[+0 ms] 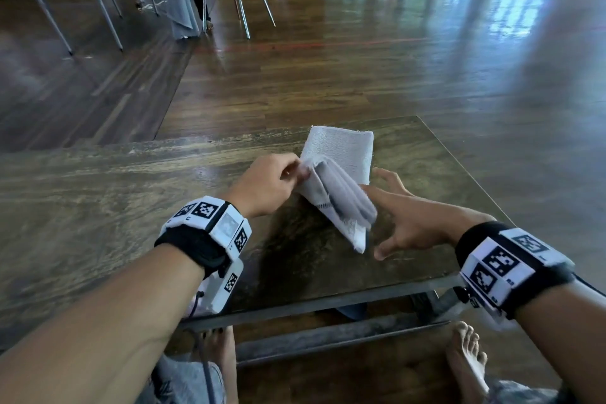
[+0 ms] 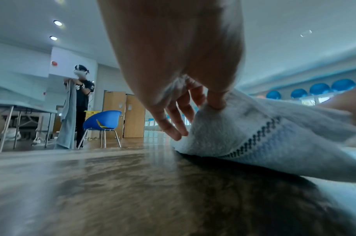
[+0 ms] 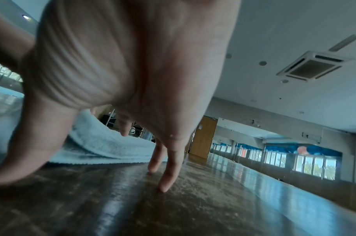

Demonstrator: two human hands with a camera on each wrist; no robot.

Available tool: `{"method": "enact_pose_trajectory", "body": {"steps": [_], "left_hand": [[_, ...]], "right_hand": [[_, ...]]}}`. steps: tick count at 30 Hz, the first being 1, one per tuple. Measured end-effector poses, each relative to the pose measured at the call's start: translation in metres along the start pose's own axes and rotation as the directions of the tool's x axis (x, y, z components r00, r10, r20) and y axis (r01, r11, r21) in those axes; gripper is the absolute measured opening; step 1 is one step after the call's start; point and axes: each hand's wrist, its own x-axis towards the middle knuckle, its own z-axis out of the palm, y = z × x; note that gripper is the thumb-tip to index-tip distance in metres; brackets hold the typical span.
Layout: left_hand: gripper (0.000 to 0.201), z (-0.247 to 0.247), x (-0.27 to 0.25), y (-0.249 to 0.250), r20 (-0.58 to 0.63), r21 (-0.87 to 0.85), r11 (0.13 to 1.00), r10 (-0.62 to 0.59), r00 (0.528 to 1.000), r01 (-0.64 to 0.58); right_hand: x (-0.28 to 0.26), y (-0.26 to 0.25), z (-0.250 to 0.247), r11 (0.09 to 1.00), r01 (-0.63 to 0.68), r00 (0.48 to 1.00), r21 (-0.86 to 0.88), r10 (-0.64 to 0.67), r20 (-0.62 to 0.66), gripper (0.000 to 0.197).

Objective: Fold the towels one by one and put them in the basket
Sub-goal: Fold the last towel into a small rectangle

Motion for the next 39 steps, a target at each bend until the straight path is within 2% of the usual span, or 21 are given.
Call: {"method": "enact_pose_trajectory", "body": {"steps": [3, 6, 10, 13, 15, 18, 21, 23, 27, 31, 35, 39], "left_hand": [[0.034, -0.001, 0.004, 0.003, -0.082, -0.030, 0.999, -0.045, 0.996, 0.042], [0.036, -0.002, 0.007, 0.003, -0.100, -0.045, 0.996, -0.081, 0.992, 0.077], [0.036, -0.002, 0.009, 0.000, -0.073, -0.052, 0.993, -0.113, 0.991, 0.109], [0.025, -0.006, 0.008, -0.003, 0.016, -0.146, 0.982, -0.121, 0.992, 0.122], [0.018, -0.009, 0.005, -0.004, 0.088, -0.203, 0.974, -0.088, 0.992, 0.104], [0.041, -0.010, 0.001, -0.008, 0.127, -0.130, 0.990, -0.035, 0.991, 0.051], [0.050, -0.014, 0.000, -0.009, 0.113, -0.215, 0.975, -0.032, 0.993, 0.056], [0.052, -0.013, -0.001, -0.005, 0.117, -0.258, 0.964, -0.029, 0.993, 0.059], [0.045, 0.004, 0.002, 0.008, 0.103, -0.131, 0.991, 0.034, 0.994, -0.020], [0.029, 0.019, 0.012, 0.018, 0.128, -0.124, 0.991, 0.061, 0.990, -0.045], [0.055, 0.021, 0.017, 0.026, 0.102, -0.145, 0.988, 0.060, 0.993, -0.045], [0.050, 0.019, 0.020, 0.028, 0.117, -0.172, 0.985, 0.007, 0.993, 0.013]], "right_hand": [[0.001, -0.005, -0.002, 0.995, 0.088, 0.986, 0.056, -0.080, -0.145, 0.106], [0.003, -0.012, -0.006, 0.985, 0.160, 0.952, 0.065, -0.137, -0.275, 0.098], [0.006, -0.016, -0.007, 0.976, 0.152, 0.915, 0.154, -0.080, -0.395, 0.045], [0.010, -0.020, -0.007, 0.963, 0.206, 0.875, 0.171, -0.103, -0.473, 0.021], [0.012, -0.021, -0.005, 0.960, 0.204, 0.870, 0.189, -0.089, -0.485, 0.019], [0.017, -0.021, -0.003, 0.956, 0.204, 0.870, 0.212, -0.078, -0.487, 0.020], [0.021, -0.022, -0.001, 0.949, 0.218, 0.857, 0.228, -0.074, -0.510, 0.015], [0.024, -0.022, 0.000, 0.945, 0.223, 0.837, 0.238, -0.060, -0.544, 0.028], [0.027, -0.023, 0.003, 0.945, 0.231, 0.801, 0.233, -0.049, -0.596, 0.043], [0.028, -0.020, 0.004, 0.947, 0.216, 0.773, 0.237, -0.018, -0.635, 0.043], [0.027, -0.019, 0.001, 0.957, 0.233, 0.745, 0.173, -0.061, -0.665, 0.034], [0.025, -0.019, -0.005, 0.938, 0.308, 0.692, 0.157, -0.107, -0.714, 0.029]]}}
